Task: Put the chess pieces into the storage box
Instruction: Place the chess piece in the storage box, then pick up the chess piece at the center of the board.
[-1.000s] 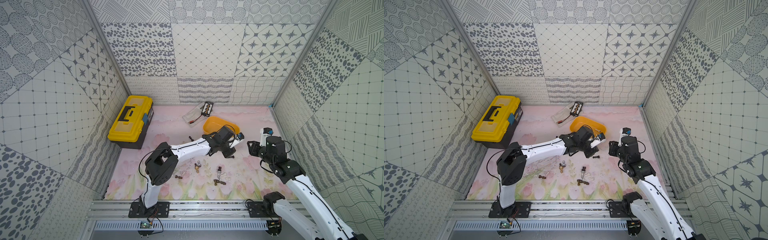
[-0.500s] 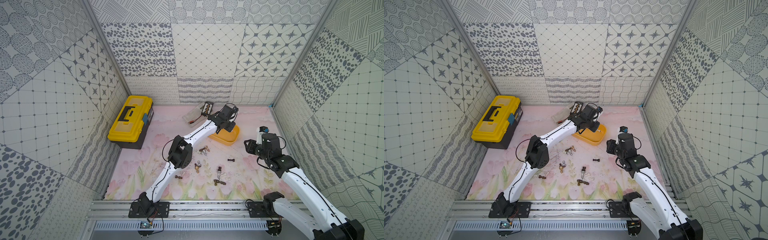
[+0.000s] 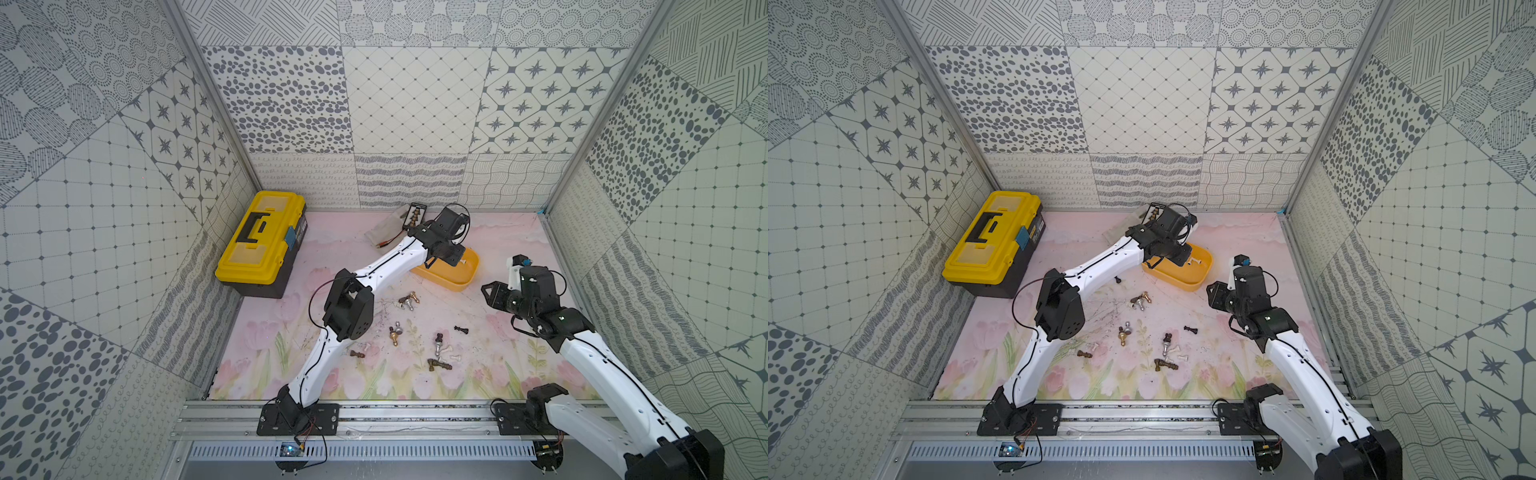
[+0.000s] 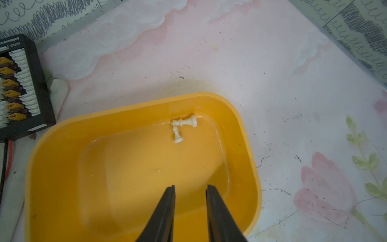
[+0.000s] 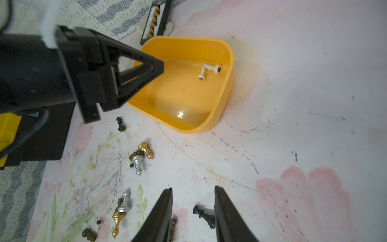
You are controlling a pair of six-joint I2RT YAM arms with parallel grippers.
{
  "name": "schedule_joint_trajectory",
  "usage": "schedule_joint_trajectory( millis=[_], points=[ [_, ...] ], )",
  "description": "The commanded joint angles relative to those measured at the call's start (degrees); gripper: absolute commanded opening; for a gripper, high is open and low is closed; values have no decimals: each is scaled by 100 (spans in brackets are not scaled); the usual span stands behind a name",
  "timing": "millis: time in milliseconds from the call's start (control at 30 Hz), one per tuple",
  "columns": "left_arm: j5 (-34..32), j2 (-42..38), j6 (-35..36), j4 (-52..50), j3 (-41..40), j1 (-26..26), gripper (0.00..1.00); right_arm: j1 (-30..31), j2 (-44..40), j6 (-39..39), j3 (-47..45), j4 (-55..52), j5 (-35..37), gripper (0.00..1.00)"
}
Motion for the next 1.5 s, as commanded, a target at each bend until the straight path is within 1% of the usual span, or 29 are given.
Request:
schedule_joint_trajectory(
  millis=[0, 133, 267, 333, 467, 600, 700, 833, 1033, 1267, 1400, 1467],
  points=[
    [120, -1007, -139, -98, -1014, -110, 33, 279, 294, -145, -51, -578, -243, 42],
    [176, -1956, -385, 22, -2395, -123, 33, 730, 795, -289, -67, -855, -340, 47],
    [247, -2834, -766, 225, -3746, -118, 33, 1176, 1227, -488, -66, -842, -301, 48],
    [270, -3166, -958, 262, -4224, -129, 33, 1298, 1431, -639, -46, -838, -409, 48],
    [254, -3825, -1296, 417, -5027, -140, 33, 1553, 1715, -728, -56, -948, -213, 48],
    [98, -4294, -1452, 586, -5585, -149, 33, 1687, 1834, -656, -131, -721, -289, 47],
    [-3, -4442, -1484, 571, -5727, -149, 33, 1850, 2075, -654, -53, -735, -305, 45],
    [-85, -4514, -1471, 515, -5699, -149, 33, 2101, 2200, -590, -12, -701, -216, 44],
    [-96, -4451, -1427, 614, -5677, -149, 33, 2304, 2494, -493, 33, -584, -193, 43],
    [-65, -4379, -1436, 674, -5723, -146, 33, 2380, 2905, -315, 156, -715, 324, 35],
    [-91, -4411, -1436, 749, -5837, -151, 33, 2380, 2954, -229, 148, -707, 421, 31],
    [-117, -4420, -1436, 793, -5908, -149, 33, 2386, 2931, -199, 141, -695, 460, 26]
  ],
)
